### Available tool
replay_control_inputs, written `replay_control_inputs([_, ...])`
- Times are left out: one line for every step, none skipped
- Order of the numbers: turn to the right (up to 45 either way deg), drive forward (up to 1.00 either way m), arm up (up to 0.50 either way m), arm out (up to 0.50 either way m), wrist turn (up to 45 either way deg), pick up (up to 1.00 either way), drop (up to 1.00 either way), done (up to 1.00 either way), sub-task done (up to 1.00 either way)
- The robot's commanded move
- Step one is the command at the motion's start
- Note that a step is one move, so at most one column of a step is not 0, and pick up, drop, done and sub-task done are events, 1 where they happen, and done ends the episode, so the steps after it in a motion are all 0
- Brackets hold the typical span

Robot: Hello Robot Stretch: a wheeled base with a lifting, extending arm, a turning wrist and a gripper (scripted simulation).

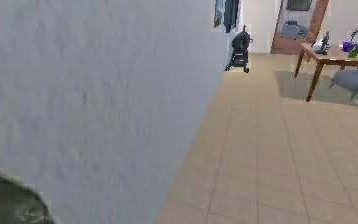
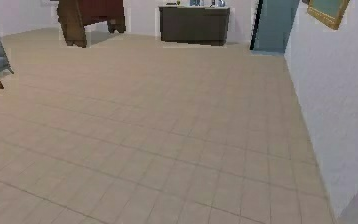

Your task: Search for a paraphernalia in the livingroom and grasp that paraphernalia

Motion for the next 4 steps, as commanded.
replay_control_inputs([45.0, 0.0, 0.0, 0.0, 0.0, 0.0, 0.0, 0.0, 0.0])
replay_control_inputs([45.0, 0.0, 0.0, 0.0, 0.0, 0.0, 0.0, 0.0, 0.0])
replay_control_inputs([18.0, 0.0, 0.0, 0.0, 0.0, 0.0, 0.0, 0.0, 0.0])
replay_control_inputs([0.0, 0.1, 0.0, 0.0, 0.0, 0.0, 0.0, 0.0, 0.0])
